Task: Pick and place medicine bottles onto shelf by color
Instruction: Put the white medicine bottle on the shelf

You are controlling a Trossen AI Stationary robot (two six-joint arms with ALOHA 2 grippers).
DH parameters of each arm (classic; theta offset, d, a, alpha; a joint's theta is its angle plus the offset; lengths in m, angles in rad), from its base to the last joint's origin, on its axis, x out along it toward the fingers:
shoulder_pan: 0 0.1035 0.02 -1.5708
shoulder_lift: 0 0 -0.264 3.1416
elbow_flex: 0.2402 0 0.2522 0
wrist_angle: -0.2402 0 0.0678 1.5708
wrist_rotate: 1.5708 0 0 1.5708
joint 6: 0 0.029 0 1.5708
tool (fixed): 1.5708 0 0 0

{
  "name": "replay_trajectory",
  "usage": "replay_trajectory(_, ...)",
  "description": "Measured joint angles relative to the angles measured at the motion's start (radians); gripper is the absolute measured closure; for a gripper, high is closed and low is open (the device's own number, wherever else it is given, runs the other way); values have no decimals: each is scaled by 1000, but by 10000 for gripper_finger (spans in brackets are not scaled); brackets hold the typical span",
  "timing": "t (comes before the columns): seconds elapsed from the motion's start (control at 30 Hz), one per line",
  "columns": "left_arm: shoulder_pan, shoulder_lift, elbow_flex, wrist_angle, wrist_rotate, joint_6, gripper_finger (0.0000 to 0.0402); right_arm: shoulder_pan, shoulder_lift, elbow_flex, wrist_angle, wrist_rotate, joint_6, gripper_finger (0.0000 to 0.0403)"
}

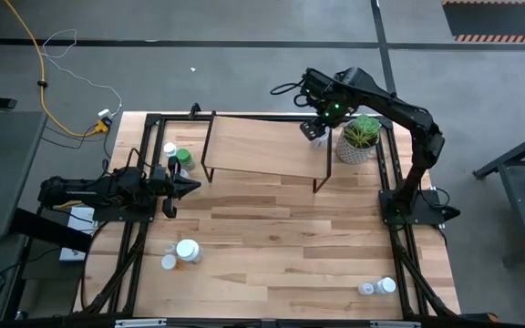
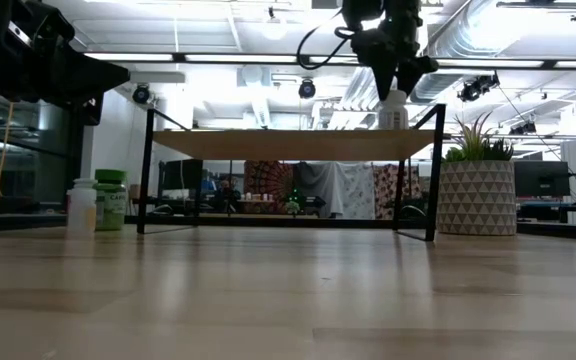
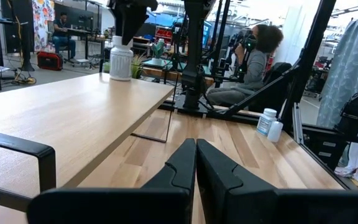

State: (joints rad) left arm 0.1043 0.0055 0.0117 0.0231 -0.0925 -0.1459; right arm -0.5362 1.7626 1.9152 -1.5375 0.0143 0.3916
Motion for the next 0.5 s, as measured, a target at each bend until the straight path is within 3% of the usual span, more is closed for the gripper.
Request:
replay_trajectory(0.3, 0, 0, 0, 0, 0, 0, 398, 0, 0, 0, 1, 39, -16, 178)
replay_trajectory(0.5, 0, 0, 0, 0, 0, 0, 398, 0, 0, 0, 0, 97, -28, 121)
